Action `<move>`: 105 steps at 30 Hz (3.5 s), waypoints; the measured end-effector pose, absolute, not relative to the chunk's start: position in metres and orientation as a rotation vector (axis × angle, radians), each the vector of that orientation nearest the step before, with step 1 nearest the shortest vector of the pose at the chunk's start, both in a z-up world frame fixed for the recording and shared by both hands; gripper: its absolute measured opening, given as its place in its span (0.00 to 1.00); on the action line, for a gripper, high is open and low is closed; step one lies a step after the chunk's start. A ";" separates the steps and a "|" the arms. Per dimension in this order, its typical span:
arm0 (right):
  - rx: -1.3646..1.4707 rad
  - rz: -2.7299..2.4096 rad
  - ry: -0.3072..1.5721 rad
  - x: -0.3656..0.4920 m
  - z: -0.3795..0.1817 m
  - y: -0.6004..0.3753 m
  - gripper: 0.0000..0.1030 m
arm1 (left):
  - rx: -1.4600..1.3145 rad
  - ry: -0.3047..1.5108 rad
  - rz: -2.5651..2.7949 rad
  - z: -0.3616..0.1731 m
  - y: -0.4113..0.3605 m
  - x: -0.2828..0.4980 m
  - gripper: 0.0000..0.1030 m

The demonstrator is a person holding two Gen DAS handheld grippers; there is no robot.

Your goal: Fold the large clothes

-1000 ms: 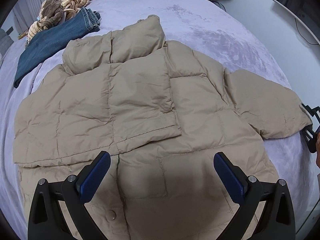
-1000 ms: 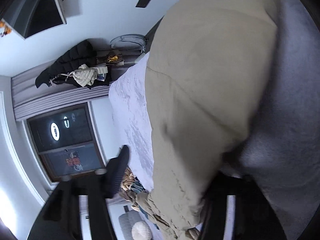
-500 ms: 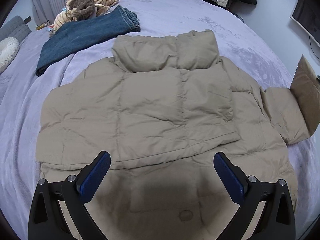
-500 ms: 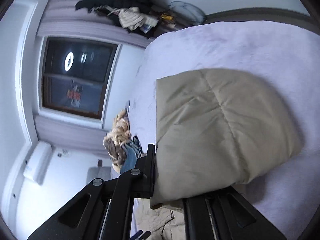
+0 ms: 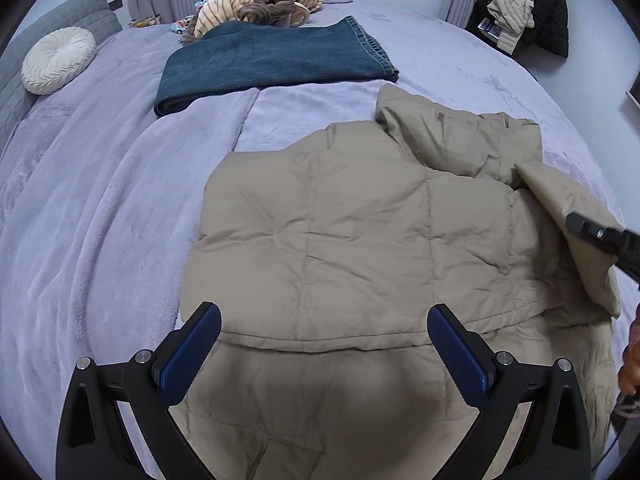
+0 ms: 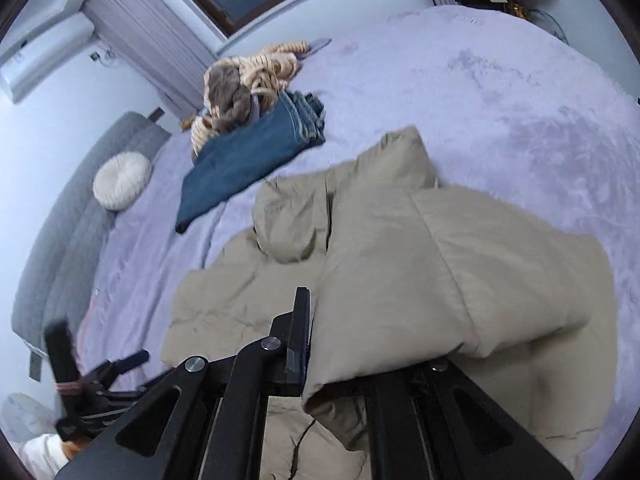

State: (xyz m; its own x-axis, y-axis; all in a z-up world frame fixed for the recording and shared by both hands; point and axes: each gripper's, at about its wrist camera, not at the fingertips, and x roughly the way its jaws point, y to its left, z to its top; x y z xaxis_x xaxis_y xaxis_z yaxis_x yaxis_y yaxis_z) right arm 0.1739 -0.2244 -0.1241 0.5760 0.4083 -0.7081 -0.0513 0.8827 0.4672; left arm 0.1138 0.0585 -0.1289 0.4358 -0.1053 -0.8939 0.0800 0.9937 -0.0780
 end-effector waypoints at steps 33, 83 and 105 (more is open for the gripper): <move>0.832 0.174 0.868 0.157 -0.138 -0.264 0.10 | -0.386 1.111 -0.369 -0.130 0.096 0.145 1.00; 0.586 -0.064 1.083 0.143 -0.230 -0.370 0.12 | -0.267 1.208 -0.424 -0.188 -0.002 0.171 0.15; 0.460 -0.020 1.055 0.084 -0.166 -0.334 0.15 | -0.011 1.131 -0.343 -0.167 -0.005 0.178 0.28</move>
